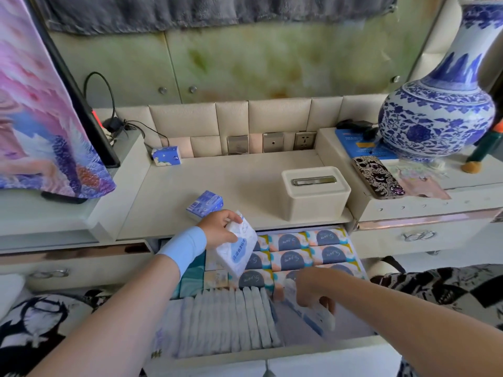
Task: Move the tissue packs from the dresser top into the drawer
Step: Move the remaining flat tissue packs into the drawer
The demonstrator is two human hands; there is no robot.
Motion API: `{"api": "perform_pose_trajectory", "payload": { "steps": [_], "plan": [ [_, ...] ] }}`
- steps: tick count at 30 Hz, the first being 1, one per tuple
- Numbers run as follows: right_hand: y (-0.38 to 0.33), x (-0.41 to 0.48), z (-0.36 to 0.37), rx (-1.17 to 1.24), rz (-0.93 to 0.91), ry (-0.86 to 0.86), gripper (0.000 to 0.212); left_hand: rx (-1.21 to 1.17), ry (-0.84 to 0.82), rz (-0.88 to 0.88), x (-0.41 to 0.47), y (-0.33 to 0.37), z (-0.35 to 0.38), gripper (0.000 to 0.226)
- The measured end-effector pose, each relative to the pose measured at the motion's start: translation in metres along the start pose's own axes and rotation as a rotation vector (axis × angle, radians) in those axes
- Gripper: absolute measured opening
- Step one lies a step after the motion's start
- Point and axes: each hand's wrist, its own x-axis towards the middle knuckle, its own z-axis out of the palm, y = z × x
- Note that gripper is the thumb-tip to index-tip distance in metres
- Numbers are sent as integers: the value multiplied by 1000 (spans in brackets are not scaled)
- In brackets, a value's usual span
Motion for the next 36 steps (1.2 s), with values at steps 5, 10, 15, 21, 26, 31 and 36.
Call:
{"api": "perform_pose_trajectory", "payload": {
  "steps": [5,10,15,21,26,31,36],
  "plan": [
    [-12,20,27,420,-2,-117,45,13,-178,-71,-11,2,16,77],
    [-24,31,34,708,-53,-297,42,21,-142,-110,-15,3,28,80],
    [-20,34,43,720,-57,-206,32,-98,-113,-153,-13,1,32,43],
    [-17,29,36,678,-175,-310,38,-155,-128,-158,-7,3,38,35],
    [-2,16,-16,784,-11,-132,26,-173,-95,-158,-2,6,46,36],
    [28,10,-45,1190,-142,-204,55,-199,-95,-100,-2,20,57,38],
    [29,10,-39,1162,-332,-247,55,-384,-105,-99,-1,32,76,39]
  ]
}}
